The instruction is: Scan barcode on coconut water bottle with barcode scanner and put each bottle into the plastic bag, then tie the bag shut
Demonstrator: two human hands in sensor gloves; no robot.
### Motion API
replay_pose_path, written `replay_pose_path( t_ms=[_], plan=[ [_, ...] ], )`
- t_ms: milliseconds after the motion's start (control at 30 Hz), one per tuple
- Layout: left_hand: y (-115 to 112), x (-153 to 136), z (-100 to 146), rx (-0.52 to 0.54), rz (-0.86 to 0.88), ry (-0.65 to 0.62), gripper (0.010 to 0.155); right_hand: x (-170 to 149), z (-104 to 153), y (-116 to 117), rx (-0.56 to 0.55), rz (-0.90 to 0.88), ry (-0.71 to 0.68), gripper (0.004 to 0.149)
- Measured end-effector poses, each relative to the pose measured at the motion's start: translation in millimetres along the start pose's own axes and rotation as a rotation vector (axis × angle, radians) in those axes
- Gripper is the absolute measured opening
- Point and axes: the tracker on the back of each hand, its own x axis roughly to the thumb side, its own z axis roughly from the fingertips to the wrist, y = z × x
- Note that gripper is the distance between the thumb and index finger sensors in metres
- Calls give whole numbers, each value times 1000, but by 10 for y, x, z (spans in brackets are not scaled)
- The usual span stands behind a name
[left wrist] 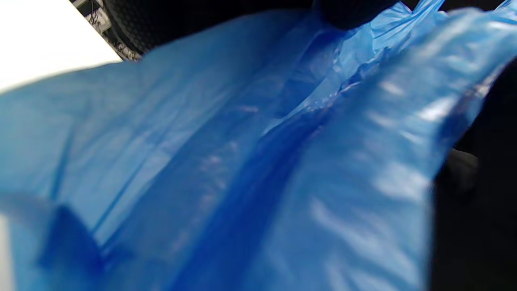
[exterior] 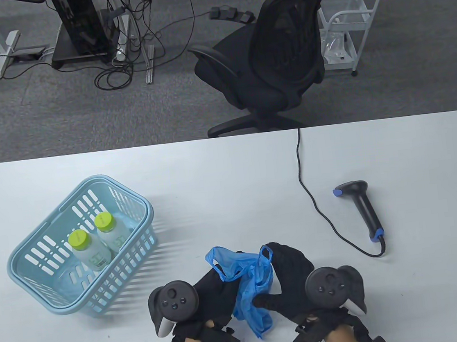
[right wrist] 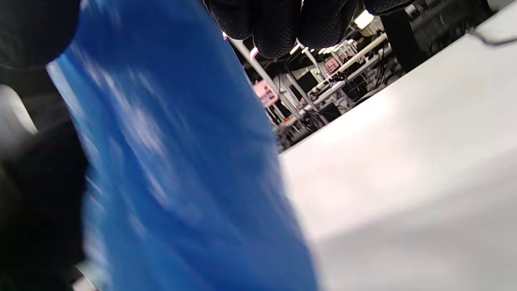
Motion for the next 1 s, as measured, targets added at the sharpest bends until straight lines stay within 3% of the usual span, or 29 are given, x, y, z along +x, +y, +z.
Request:
replay_pose_path(
  t_ms=[33,100,133,200,300,367,433,533,667,733,833,867,933,967,1000],
  plan=[
    [0,11,-1,5,-18,-4,53,58,-2,13,-59,97,37,91],
    [19,2,-1,20,-19,-6,51,83,-20,-58,-173,126,59,46],
    [51,-27,2,42,5,1,50,55,-24,-105,-209,71,94,39],
    [94,-80,3,41,51,9,49,-61,-22,-183,-242,-44,172,39],
    [138,-131,15,81,81,25,48,-269,32,-303,-272,-60,287,38],
    [191,-166,28,112,67,41,47,-469,113,-439,-334,-144,416,40],
    [237,-190,35,137,21,55,47,-574,177,-538,-385,-236,448,42],
    [272,-181,45,185,-152,56,47,-486,231,-647,-437,-360,258,62],
    [151,28,10,148,-432,-41,47,16,168,-642,-340,-171,4,86],
    [76,131,6,133,-492,-97,47,196,146,-602,-308,-143,-30,91],
    [19,254,15,125,-564,-182,46,199,99,-535,-256,-112,85,93],
    [17,272,20,125,-571,-197,46,155,83,-523,-238,-113,102,91],
    [44,283,26,137,-548,-212,46,30,68,-508,-193,-114,176,73],
    [72,267,28,145,-512,-207,46,-19,84,-526,-223,-58,186,51],
    [112,233,27,158,-444,-188,46,-58,97,-549,-267,-13,197,40]
  ],
)
